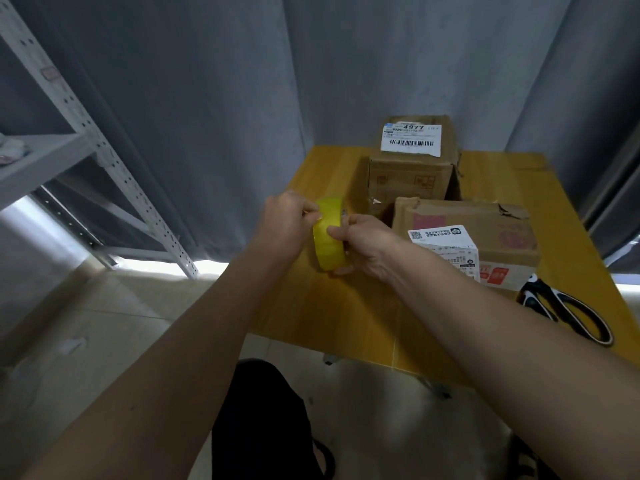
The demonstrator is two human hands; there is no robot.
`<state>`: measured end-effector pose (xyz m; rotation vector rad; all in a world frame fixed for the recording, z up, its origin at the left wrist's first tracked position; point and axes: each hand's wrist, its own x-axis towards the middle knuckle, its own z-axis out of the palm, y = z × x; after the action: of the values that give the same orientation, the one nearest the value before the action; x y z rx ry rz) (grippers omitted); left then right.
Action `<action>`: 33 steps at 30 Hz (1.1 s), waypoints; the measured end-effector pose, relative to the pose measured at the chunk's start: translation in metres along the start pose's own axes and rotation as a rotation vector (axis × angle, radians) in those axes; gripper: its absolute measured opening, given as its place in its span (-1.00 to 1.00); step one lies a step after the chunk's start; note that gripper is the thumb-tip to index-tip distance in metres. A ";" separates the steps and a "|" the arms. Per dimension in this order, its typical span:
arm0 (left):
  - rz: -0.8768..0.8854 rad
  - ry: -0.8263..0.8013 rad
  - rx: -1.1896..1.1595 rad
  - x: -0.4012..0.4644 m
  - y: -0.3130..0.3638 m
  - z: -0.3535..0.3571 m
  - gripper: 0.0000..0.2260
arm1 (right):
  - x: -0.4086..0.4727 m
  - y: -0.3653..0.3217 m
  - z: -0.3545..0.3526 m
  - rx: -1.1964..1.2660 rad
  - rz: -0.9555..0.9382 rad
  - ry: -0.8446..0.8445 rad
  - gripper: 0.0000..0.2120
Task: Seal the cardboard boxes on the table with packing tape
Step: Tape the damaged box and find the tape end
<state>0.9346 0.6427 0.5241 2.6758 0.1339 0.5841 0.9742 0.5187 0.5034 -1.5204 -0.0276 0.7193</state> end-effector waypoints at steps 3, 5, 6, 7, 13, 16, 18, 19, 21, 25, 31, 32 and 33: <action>-0.059 0.003 0.017 0.004 0.002 -0.006 -0.89 | 0.001 0.000 0.002 -0.007 0.005 -0.006 -0.92; -0.117 -0.007 0.024 0.008 0.002 -0.009 -0.91 | 0.000 -0.001 0.004 -0.010 0.017 -0.004 -0.87; -0.135 -0.023 0.031 0.009 0.002 -0.011 -0.92 | 0.000 -0.002 0.005 -0.012 0.027 -0.004 -0.76; -0.143 -0.045 0.042 0.011 0.002 -0.013 -0.91 | 0.002 -0.001 0.005 -0.014 0.026 -0.006 -0.71; -0.090 -0.238 0.263 0.008 0.004 -0.007 -0.79 | -0.002 -0.003 0.008 -0.046 0.022 0.016 -0.88; -0.083 -0.252 0.265 0.001 0.002 0.001 -0.79 | -0.003 -0.002 0.009 -0.084 -0.009 0.041 -0.89; -0.059 -0.192 0.260 -0.003 0.004 0.006 -0.83 | -0.005 -0.001 0.008 -0.085 -0.032 0.058 -0.85; -0.051 -0.160 0.263 -0.005 0.004 0.007 -0.84 | -0.005 -0.002 0.008 -0.080 -0.041 0.051 -0.94; -0.055 -0.100 0.245 -0.007 0.006 0.006 -0.84 | -0.006 -0.002 0.010 -0.039 -0.035 0.024 -0.85; -0.066 -0.032 0.198 -0.004 0.011 -0.008 -0.83 | -0.013 -0.006 0.014 0.004 -0.090 -0.048 -0.83; -0.120 0.117 0.043 0.009 0.029 -0.043 -0.86 | -0.023 -0.036 0.010 -0.303 -0.368 0.032 -0.66; -0.155 0.161 -0.042 0.012 0.034 -0.049 -0.89 | -0.025 -0.043 0.008 -0.345 -0.405 0.052 -0.63; -0.191 0.191 -0.122 0.017 0.040 -0.054 -0.90 | -0.028 -0.052 0.006 -0.385 -0.437 0.073 -0.64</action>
<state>0.9273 0.6288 0.5912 2.4513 0.3894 0.7594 0.9704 0.5170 0.5623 -1.8239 -0.4519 0.3159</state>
